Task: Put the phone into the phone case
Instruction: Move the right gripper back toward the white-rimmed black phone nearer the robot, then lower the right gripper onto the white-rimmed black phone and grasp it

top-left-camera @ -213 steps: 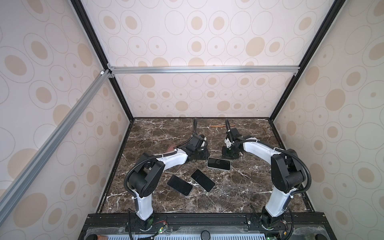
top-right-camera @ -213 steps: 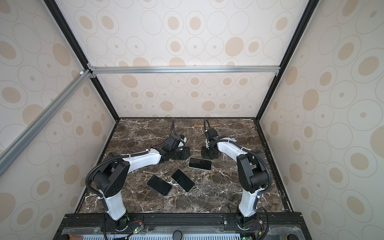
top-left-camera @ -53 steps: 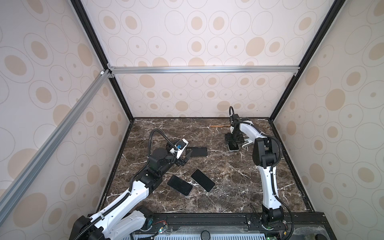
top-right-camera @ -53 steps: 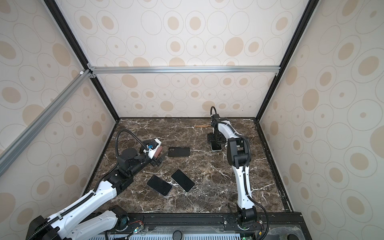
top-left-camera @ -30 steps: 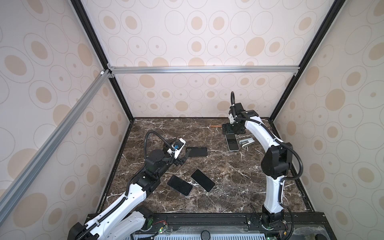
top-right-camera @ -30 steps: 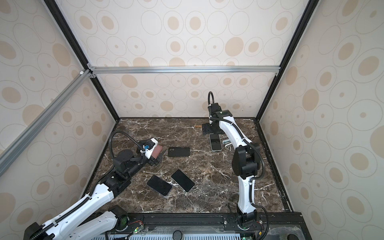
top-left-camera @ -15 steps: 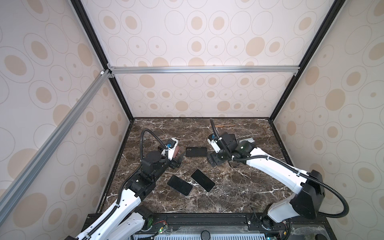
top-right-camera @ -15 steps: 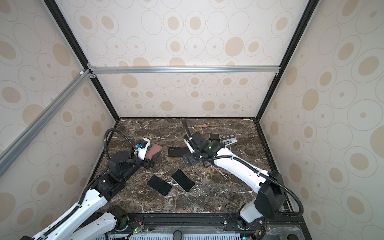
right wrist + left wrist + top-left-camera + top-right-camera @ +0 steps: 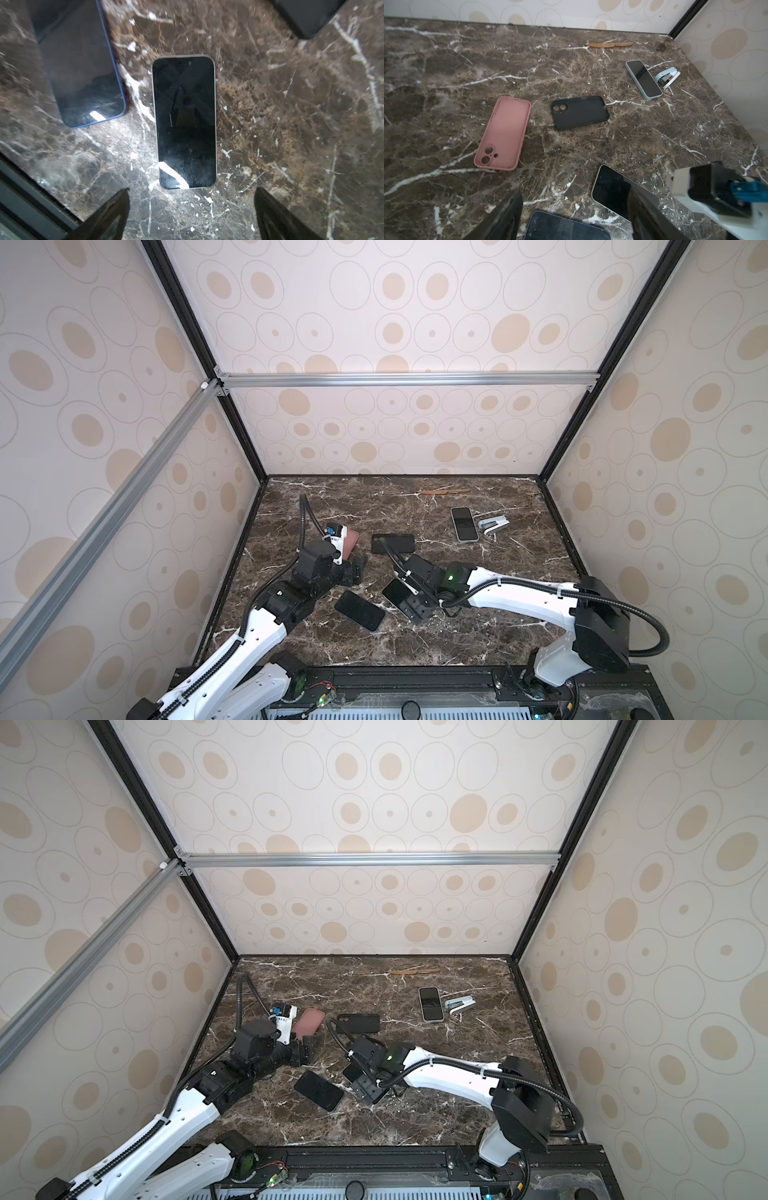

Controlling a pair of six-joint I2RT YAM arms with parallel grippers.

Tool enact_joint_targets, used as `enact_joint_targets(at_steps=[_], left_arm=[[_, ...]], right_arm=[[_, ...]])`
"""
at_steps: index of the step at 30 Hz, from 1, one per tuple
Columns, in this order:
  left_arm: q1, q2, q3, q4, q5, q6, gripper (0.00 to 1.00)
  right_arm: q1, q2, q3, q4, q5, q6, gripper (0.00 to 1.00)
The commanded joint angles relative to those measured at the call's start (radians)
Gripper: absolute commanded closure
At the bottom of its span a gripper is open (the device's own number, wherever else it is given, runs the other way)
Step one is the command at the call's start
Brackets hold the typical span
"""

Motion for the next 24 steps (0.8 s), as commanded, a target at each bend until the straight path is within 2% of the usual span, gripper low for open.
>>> enact_joint_targets(at_steps=[1, 7, 15, 24], left_arm=[[0.006, 0.026, -0.028, -0.021, 0.021, -0.115, 0.21], [0.006, 0.074, -0.070, 0.023, 0.051, -0.148, 0.22], [0.006, 0.098, -0.070, 0.015, 0.033, -0.130, 0.21], [0.007, 0.083, -0.059, 0.008, 0.005, -0.123, 0.21]], right_arm=[[0.004, 0.048, -0.011, 0.016, -0.031, 0.040, 0.05], [0.004, 0.142, 0.013, 0.009, -0.026, 0.055, 0.05], [0.002, 0.222, 0.037, 0.003, -0.058, 0.054, 0.07], [-0.001, 0.233, 0.022, -0.013, -0.073, 0.069, 0.26]])
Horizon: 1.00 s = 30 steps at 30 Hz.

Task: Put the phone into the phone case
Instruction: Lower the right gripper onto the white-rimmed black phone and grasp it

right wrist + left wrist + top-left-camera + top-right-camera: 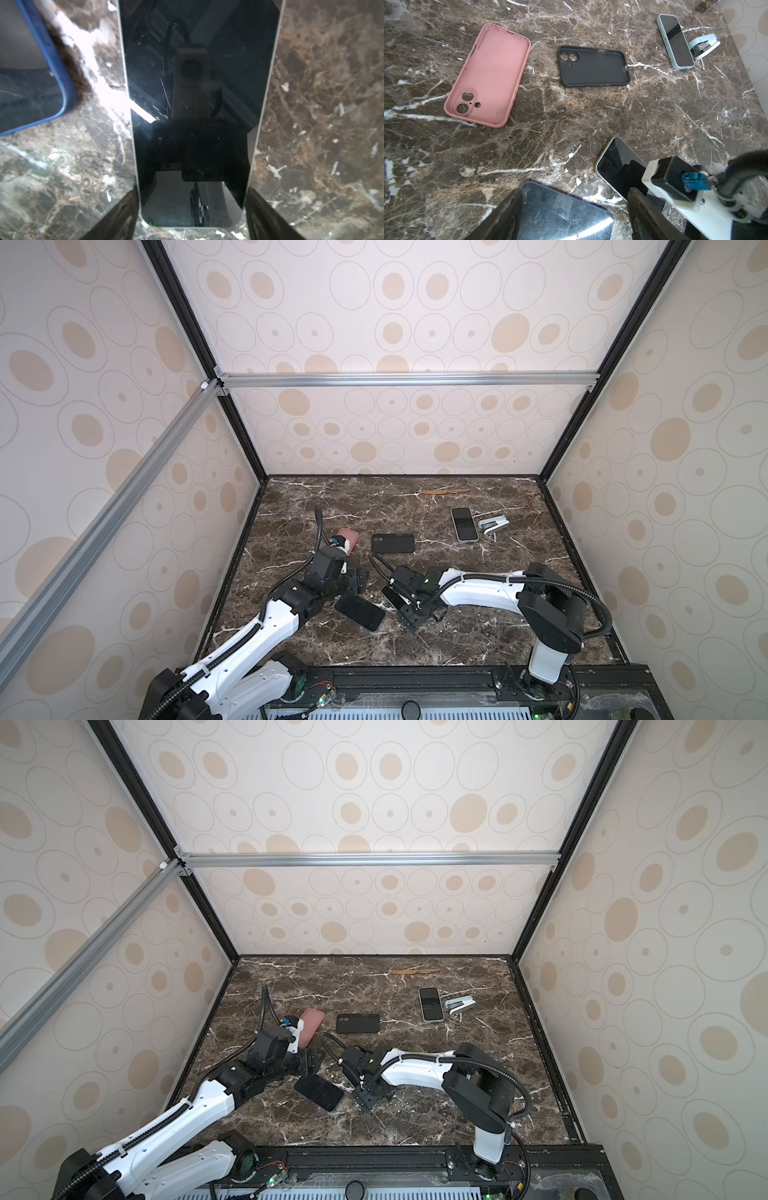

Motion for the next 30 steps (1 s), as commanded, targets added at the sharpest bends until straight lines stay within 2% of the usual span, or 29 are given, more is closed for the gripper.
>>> enact_joint_targets(at_steps=[1, 7, 18, 25, 30], left_arm=[[0.007, -0.016, 0.021, 0.003, -0.028, -0.010, 0.21], [0.006, -0.020, 0.031, 0.000, -0.037, -0.007, 0.21], [0.006, 0.057, 0.085, 0.044, 0.019, -0.004, 0.21], [0.006, 0.139, 0.130, 0.072, 0.088, -0.001, 0.21], [0.007, 0.196, 0.150, 0.088, 0.137, -0.009, 0.21]], right_arm=[[-0.001, 0.028, -0.004, -0.034, 0.007, 0.018, 0.26], [-0.019, 0.036, -0.008, -0.056, 0.030, 0.045, 0.32], [-0.019, -0.129, -0.136, 0.067, 0.042, 0.003, 0.67], [-0.020, -0.254, -0.255, 0.172, 0.086, -0.023, 0.75], [-0.020, -0.307, -0.317, 0.232, 0.078, -0.031, 0.78]])
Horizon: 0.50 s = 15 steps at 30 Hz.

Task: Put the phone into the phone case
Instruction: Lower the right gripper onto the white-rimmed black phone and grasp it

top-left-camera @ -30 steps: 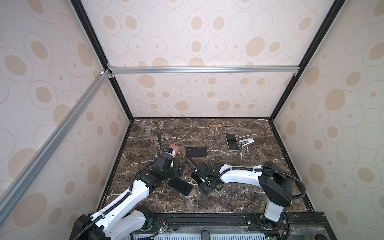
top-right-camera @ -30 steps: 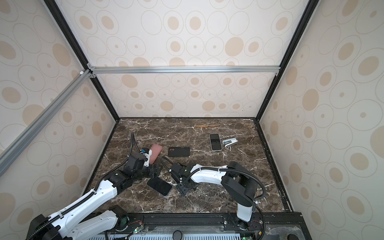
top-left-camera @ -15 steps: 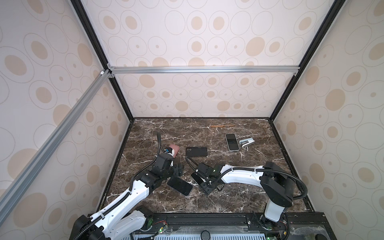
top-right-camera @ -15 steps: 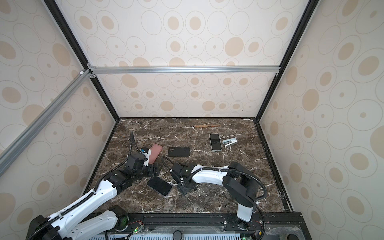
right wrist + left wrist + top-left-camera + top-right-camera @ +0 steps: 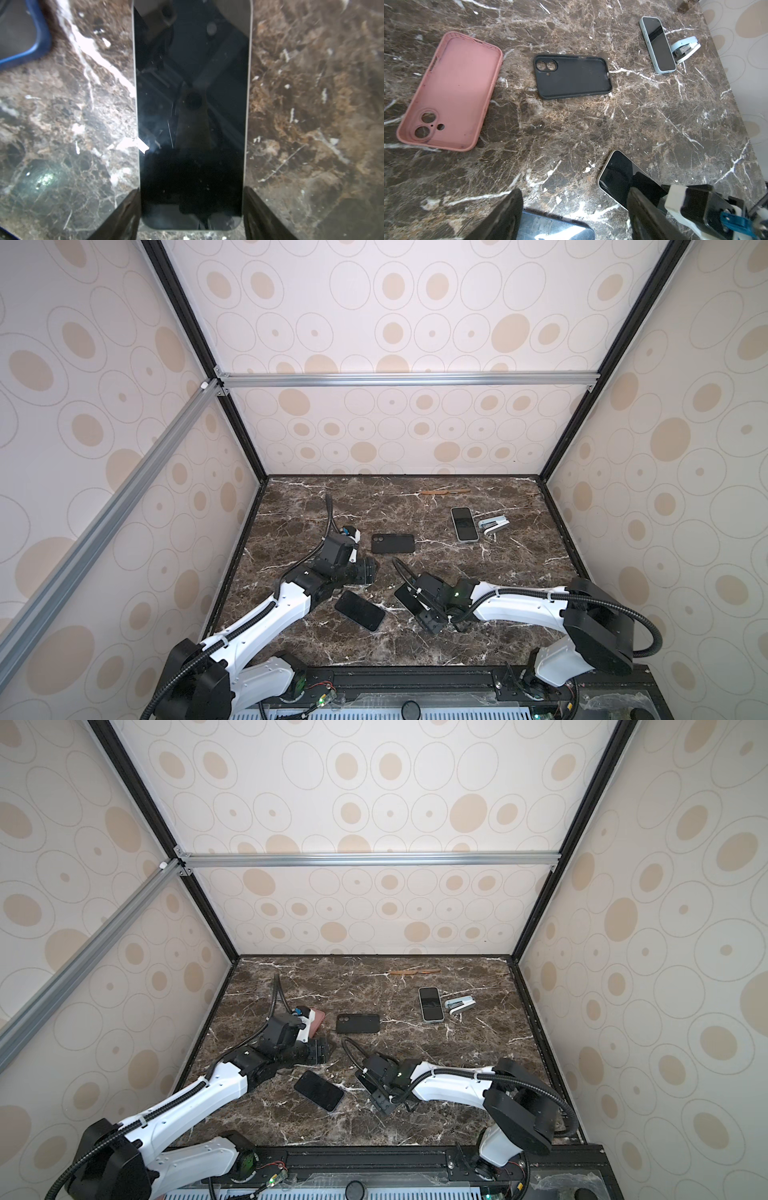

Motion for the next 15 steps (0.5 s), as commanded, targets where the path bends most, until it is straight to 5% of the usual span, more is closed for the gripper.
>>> enact_joint_targets(at_steps=[1, 5, 15], left_arm=[[0.006, 0.029, 0.049, 0.018, 0.046, -0.011, 0.21], [0.007, 0.056, 0.065, 0.006, 0.055, -0.014, 0.21], [0.006, 0.019, 0.076, -0.024, 0.013, -0.004, 0.21]], right_arm=[[-0.003, -0.035, -0.032, 0.075, 0.003, -0.019, 0.78], [-0.004, -0.007, -0.022, 0.046, -0.006, -0.013, 0.73], [-0.004, 0.133, 0.096, -0.035, -0.012, 0.016, 0.21]])
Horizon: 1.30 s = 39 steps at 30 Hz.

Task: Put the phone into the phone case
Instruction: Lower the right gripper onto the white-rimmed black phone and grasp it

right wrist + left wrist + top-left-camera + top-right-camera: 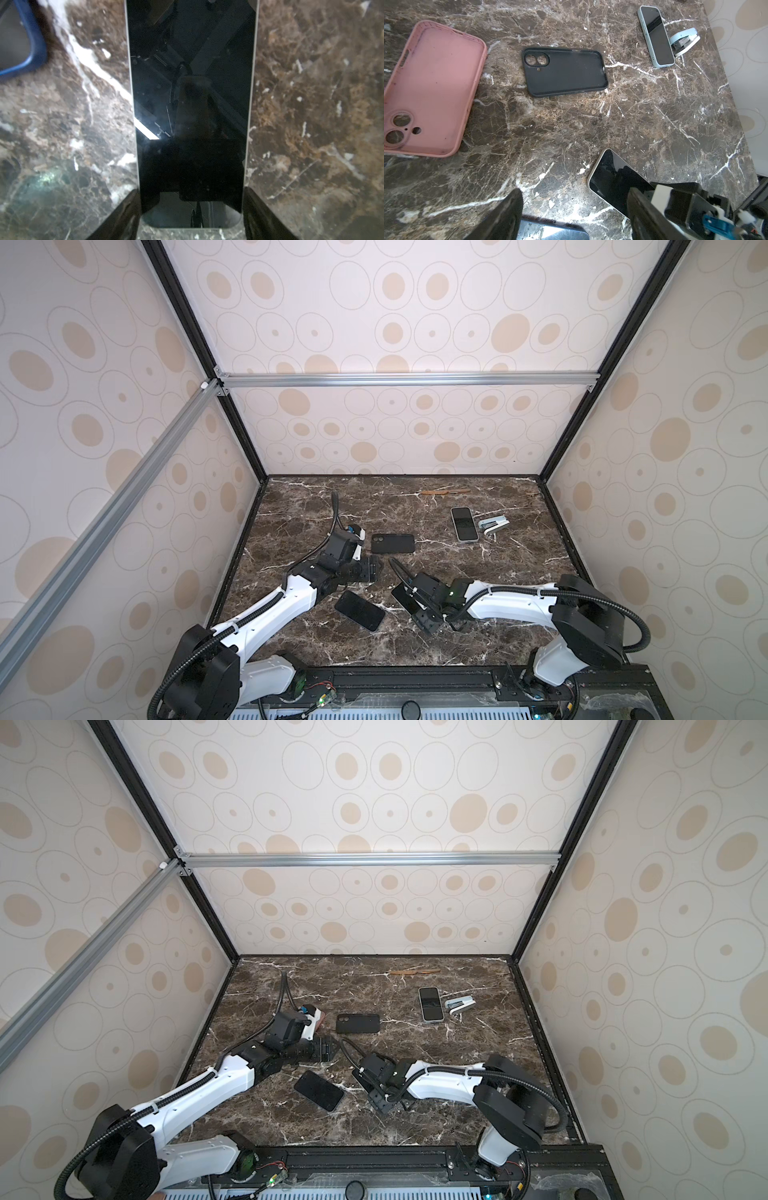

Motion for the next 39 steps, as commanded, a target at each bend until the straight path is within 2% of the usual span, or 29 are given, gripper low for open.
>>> enact_joint_targets(at_steps=[1, 5, 9, 13, 20, 28, 39], left_arm=[[0.007, -0.038, 0.050, -0.028, -0.031, 0.000, 0.21], [0.006, -0.069, 0.051, -0.041, -0.063, 0.011, 0.21], [0.006, -0.097, 0.054, -0.058, -0.085, 0.019, 0.21], [0.006, -0.120, 0.042, -0.058, -0.110, 0.020, 0.21], [0.006, -0.140, 0.012, -0.048, -0.115, 0.000, 0.21], [0.006, -0.162, -0.008, -0.051, -0.122, -0.003, 0.21], [0.006, -0.161, -0.005, -0.049, -0.132, -0.001, 0.21]], right_arm=[[-0.004, 0.049, 0.049, -0.040, -0.002, 0.013, 0.19], [-0.015, 0.101, 0.102, -0.058, -0.003, 0.009, 0.10], [-0.044, 0.133, 0.127, -0.069, -0.037, 0.013, 0.08], [-0.068, 0.154, 0.137, -0.074, -0.071, -0.004, 0.13], [-0.067, 0.193, 0.161, -0.135, -0.037, -0.025, 0.23], [-0.068, 0.198, 0.152, -0.129, -0.056, -0.004, 0.36], [-0.067, 0.168, 0.154, -0.128, -0.030, -0.013, 0.49]])
